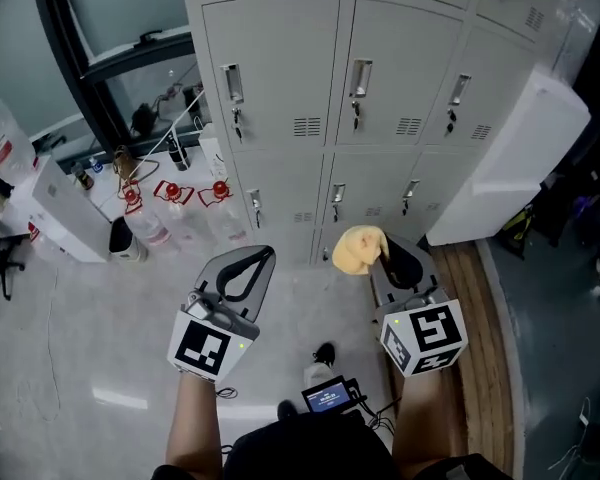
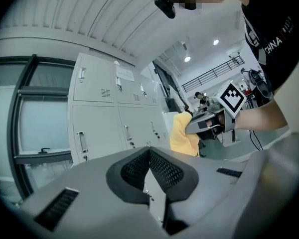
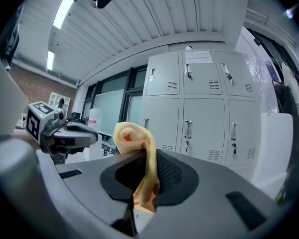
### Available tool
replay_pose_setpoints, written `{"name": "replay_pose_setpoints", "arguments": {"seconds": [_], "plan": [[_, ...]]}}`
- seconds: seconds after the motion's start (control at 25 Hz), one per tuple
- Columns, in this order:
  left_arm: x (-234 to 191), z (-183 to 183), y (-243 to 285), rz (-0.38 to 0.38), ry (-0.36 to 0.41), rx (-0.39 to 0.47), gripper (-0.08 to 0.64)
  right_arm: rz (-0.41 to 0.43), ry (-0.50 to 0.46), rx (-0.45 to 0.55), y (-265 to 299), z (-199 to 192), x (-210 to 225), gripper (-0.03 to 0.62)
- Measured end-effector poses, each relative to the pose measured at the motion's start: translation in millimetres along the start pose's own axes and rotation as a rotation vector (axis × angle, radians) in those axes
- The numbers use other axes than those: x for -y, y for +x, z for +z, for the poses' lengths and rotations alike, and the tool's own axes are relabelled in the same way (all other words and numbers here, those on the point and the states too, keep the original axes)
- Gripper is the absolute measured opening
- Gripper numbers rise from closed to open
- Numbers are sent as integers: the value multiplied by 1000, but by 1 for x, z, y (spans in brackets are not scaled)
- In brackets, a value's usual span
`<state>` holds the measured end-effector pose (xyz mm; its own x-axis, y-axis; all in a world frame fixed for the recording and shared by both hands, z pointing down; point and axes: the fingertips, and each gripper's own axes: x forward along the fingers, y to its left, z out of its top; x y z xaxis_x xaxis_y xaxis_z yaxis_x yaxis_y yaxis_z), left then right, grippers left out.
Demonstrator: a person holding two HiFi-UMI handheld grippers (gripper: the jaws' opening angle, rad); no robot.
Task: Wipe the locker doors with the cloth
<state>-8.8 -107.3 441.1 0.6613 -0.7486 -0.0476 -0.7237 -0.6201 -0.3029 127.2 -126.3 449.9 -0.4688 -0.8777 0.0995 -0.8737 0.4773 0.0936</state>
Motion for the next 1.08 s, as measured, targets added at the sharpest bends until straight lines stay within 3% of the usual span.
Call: {"name": "replay_pose_setpoints", "arguments": {"seconds": [0.16, 0.36, 0.64, 0.84, 1.08], "plan": [[31, -1, -47, -7, -108, 20, 20, -5, 80, -55, -46, -18, -40, 67], [65, 11, -75, -52, -211, 42, 21, -8, 21, -83, -88, -16, -60, 67], [106, 6, -74, -47, -158, -99, 21, -16, 16, -63, -127, -9, -41, 67], [132, 23, -47, -22, -147, -79, 21, -25, 50, -47, -148, -11, -11, 67], [166, 41, -13, -34, -94, -37, 21, -5, 4, -26, -159, -11, 17, 67]]}}
